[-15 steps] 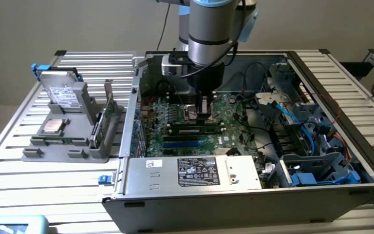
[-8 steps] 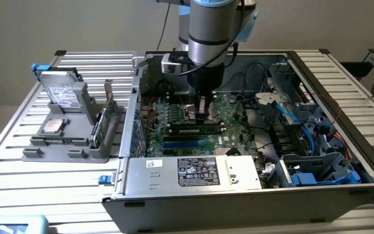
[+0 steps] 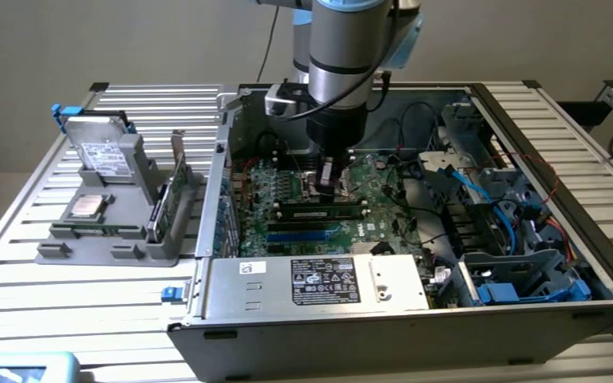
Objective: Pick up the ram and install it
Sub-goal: 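Press down the ram until it locks into place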
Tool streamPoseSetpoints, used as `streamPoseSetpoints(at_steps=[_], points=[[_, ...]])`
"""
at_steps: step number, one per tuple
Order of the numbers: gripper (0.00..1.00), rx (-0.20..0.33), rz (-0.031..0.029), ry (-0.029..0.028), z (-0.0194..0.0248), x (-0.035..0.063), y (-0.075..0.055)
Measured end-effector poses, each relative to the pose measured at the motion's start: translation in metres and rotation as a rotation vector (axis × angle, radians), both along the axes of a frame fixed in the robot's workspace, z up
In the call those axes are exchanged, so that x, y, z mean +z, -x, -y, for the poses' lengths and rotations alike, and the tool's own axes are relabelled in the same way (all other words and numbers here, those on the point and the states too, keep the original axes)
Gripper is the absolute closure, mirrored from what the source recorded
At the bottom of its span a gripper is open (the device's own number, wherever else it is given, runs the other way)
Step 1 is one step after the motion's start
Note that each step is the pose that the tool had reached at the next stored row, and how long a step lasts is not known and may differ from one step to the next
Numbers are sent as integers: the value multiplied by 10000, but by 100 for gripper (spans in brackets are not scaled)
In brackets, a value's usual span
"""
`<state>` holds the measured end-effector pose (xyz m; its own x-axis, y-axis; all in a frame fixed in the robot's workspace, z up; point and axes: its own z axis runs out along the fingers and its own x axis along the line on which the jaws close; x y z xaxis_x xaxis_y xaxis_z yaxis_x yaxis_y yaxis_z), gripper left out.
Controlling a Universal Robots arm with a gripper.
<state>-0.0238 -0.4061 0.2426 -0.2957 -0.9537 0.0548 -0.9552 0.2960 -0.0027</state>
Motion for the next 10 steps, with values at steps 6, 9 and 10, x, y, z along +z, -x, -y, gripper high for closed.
streamPoseSetpoints(at_steps=[6, 9, 10], points=[[89, -994, 0, 0, 0, 0, 0], [89, -1405, 0, 0, 0, 0, 0], [89, -1540, 0, 0, 0, 0, 0]])
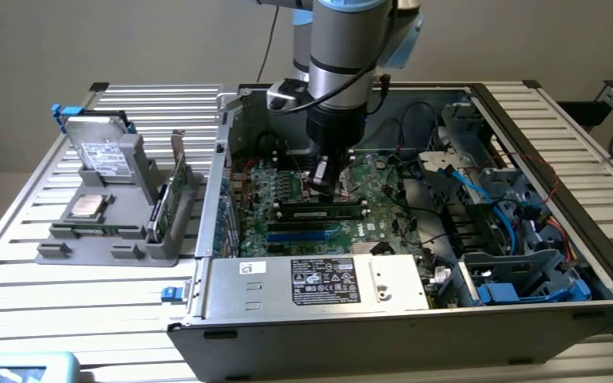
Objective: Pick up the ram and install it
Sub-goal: 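Press down the ram until it locks into place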
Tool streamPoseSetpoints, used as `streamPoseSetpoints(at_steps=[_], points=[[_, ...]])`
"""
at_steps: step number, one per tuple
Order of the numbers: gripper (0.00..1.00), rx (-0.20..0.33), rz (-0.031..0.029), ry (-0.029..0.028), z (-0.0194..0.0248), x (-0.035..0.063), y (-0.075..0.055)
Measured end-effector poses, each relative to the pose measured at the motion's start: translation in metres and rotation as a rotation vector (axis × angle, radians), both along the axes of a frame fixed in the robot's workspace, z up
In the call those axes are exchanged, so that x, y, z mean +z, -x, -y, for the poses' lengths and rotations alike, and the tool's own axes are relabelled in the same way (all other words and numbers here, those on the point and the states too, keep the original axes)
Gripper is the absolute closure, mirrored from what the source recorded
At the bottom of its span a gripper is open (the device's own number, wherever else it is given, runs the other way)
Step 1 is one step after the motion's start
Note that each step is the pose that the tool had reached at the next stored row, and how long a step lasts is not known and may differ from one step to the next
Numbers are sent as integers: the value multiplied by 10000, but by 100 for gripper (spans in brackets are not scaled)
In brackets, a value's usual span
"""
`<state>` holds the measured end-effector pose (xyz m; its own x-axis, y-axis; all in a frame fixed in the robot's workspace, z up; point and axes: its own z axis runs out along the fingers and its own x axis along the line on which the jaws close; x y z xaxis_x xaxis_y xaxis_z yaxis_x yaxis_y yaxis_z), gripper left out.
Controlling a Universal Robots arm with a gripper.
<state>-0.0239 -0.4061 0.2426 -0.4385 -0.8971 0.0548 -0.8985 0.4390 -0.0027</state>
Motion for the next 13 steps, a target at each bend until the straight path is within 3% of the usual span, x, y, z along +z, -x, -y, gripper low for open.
streamPoseSetpoints(at_steps=[13], points=[[89, -1753, 0, -10, 0, 0, 0]])
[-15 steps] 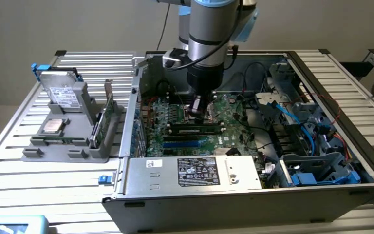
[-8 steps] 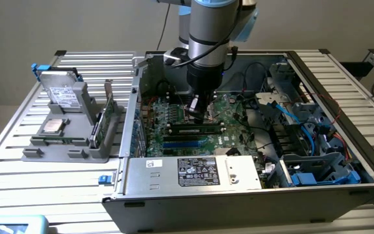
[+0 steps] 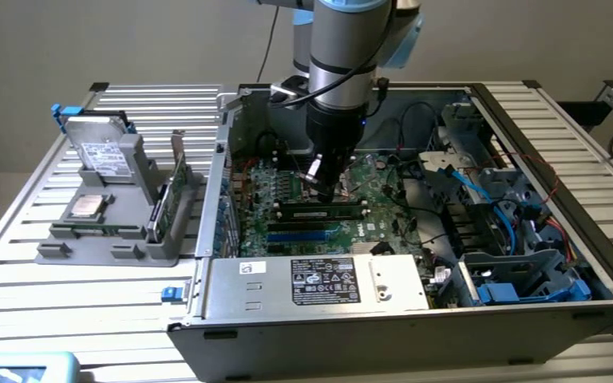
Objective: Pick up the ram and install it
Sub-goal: 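Press down the ram until it locks into place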
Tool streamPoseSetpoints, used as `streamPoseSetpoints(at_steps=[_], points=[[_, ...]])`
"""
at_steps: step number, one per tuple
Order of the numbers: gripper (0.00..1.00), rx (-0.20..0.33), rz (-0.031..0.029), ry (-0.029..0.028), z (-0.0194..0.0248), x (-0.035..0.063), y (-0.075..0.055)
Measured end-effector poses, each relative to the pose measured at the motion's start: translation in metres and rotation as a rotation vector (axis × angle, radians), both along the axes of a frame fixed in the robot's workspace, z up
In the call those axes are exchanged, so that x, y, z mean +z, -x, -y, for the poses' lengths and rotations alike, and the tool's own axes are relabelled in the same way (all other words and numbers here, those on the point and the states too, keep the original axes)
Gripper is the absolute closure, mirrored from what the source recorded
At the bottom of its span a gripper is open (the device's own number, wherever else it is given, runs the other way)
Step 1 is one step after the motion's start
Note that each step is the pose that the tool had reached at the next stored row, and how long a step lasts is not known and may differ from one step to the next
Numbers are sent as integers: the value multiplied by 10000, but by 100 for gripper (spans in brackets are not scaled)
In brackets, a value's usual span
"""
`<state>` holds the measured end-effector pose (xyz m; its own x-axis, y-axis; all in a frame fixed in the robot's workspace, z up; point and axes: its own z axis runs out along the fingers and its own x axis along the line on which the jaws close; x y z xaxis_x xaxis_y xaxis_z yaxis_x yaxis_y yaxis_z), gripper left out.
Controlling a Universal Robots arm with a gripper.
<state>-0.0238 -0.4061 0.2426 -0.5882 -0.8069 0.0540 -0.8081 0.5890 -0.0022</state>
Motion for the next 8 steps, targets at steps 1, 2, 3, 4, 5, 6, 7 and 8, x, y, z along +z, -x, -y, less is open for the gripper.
streamPoseSetpoints(at_steps=[1, 2, 3, 4, 5, 6, 7, 8], points=[[89, -146, 0, -1, 0, 0, 0], [89, -273, 0, -1, 0, 0, 0], [89, -408, 0, -2, 0, 0, 0], [89, -558, 0, -2, 0, 0, 0], [89, -693, 0, -2, 0, 0, 0], [89, -834, 0, -2, 0, 0, 0], [89, -968, 0, -3, 0, 0, 0], [89, -1105, 0, -4, 0, 0, 0]])
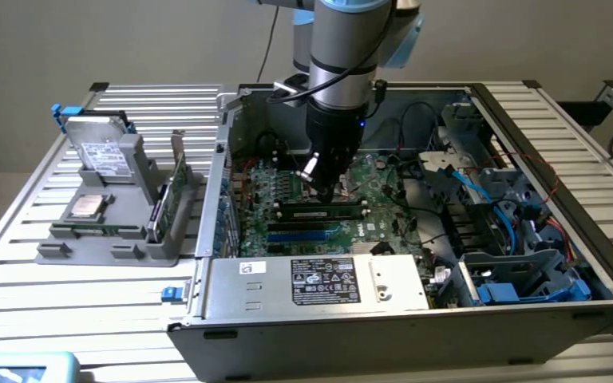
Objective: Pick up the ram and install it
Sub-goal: 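Press down the ram until it locks into place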
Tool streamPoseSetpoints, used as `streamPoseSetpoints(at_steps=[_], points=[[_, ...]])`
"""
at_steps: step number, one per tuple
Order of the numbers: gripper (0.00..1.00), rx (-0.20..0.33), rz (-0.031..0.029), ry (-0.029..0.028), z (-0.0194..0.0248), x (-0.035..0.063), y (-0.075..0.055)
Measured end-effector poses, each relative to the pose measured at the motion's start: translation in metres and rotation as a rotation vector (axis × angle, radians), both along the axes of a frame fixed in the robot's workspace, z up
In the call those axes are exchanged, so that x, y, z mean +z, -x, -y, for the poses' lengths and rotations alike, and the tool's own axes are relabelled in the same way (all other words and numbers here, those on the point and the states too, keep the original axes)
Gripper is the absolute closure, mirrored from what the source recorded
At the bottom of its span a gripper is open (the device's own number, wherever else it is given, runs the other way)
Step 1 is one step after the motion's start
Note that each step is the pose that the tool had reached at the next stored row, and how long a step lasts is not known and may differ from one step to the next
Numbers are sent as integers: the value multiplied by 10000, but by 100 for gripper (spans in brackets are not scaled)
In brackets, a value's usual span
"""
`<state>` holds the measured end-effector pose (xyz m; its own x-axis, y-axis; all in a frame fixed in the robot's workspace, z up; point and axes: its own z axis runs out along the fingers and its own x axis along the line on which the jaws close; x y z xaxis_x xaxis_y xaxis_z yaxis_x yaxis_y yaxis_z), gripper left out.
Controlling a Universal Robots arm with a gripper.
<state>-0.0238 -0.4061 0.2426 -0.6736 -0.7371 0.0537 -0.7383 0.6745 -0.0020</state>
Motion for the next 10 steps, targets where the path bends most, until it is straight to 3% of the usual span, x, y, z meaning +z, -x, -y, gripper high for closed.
streamPoseSetpoints(at_steps=[10], points=[[89, -1419, 0, 0, 0, 0, 0]])
